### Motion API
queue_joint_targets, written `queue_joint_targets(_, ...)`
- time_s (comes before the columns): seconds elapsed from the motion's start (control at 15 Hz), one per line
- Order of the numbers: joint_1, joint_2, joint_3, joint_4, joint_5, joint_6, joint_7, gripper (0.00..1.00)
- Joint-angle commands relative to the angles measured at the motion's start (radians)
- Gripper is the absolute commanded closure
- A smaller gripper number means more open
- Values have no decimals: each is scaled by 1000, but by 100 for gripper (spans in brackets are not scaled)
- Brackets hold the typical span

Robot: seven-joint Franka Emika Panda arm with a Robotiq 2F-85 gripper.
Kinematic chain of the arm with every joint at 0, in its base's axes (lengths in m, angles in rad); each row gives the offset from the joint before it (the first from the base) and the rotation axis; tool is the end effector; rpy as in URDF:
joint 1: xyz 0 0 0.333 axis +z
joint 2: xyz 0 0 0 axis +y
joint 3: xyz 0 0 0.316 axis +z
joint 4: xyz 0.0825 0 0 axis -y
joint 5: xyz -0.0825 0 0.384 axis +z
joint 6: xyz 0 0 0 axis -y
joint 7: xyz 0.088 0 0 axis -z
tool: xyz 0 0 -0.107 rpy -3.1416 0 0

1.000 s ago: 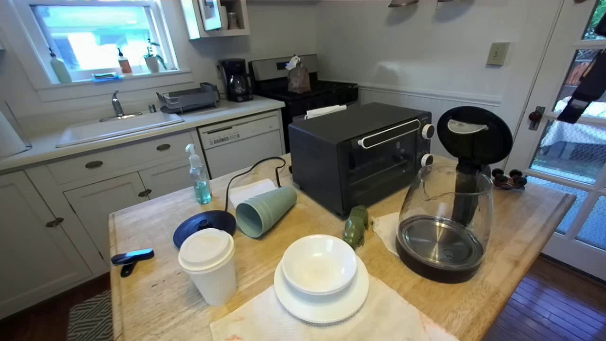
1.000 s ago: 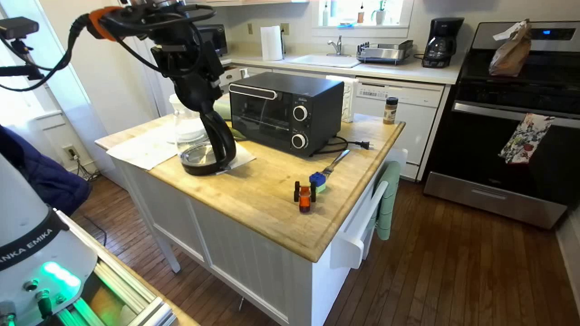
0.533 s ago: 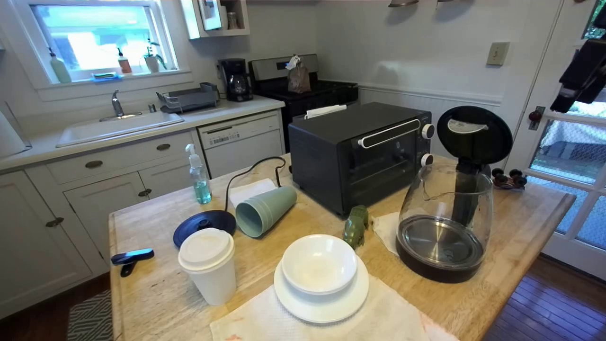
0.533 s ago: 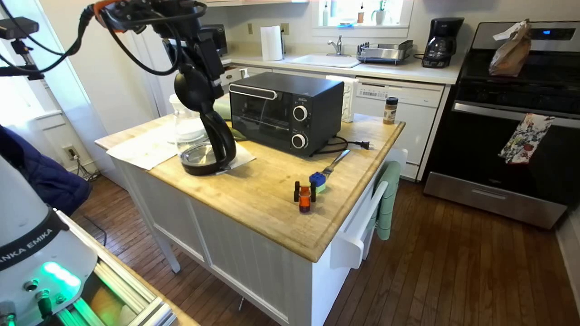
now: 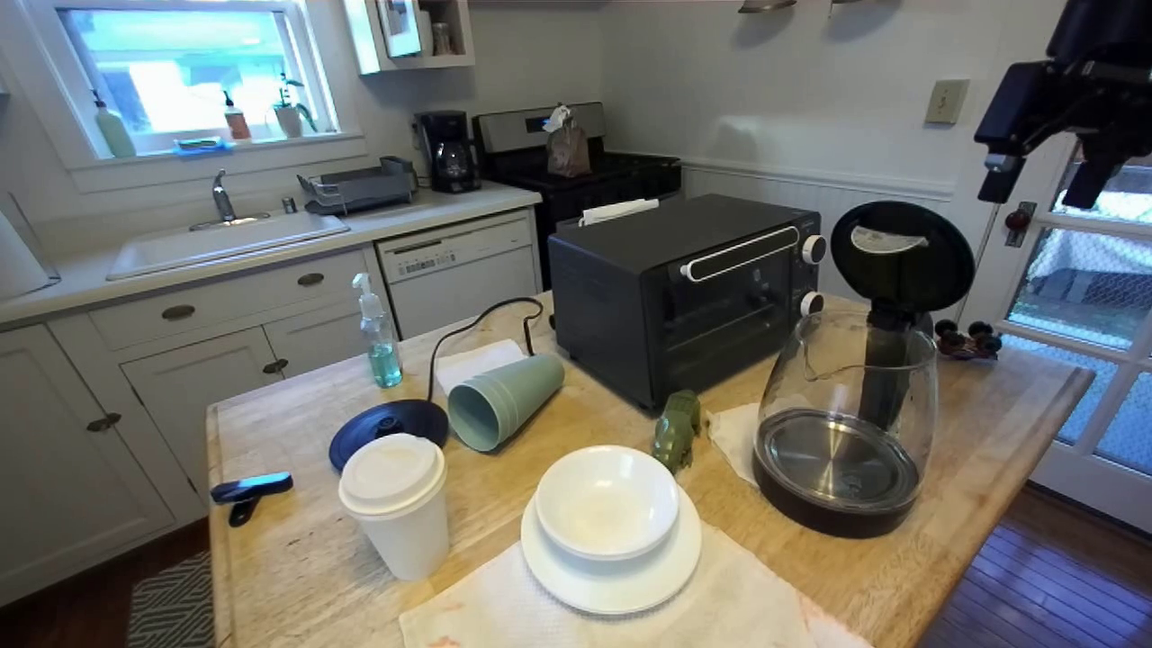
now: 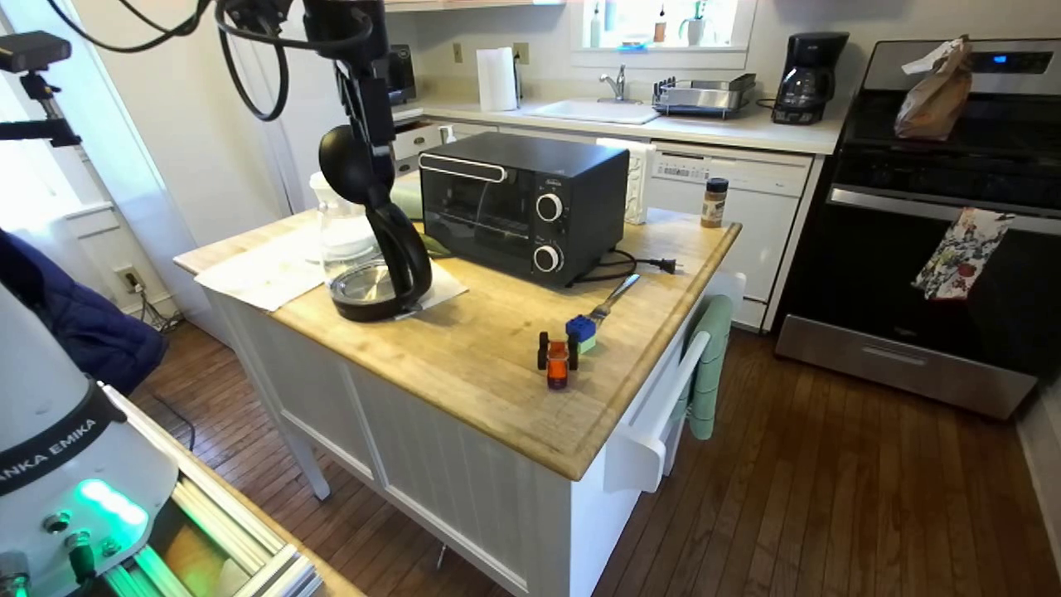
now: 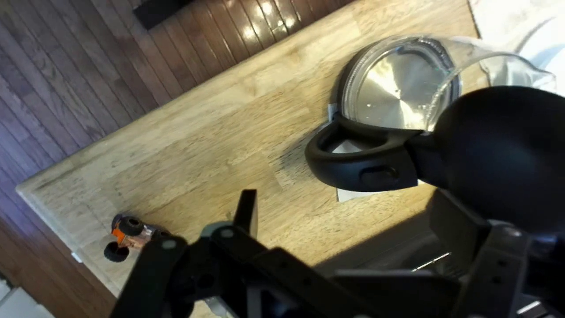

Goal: Close the kettle lid

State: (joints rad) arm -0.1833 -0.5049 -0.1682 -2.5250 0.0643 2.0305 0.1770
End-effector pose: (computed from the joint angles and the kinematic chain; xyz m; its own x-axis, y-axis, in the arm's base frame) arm 0.3679 -0.1324 0.4486 0.8601 -0.5096 -0.0231 -0.5077 -0.8507 -0.1364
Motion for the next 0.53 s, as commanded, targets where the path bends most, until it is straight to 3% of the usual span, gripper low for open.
queue_joint_targets(0.0, 7, 97, 20, 96, 126, -74, 119, 0)
queue_joint_targets(0.07, -8, 45, 22, 41, 66, -34, 58, 0)
queue_joint_targets(0.47, -9, 57, 26, 47, 71, -37, 61, 0)
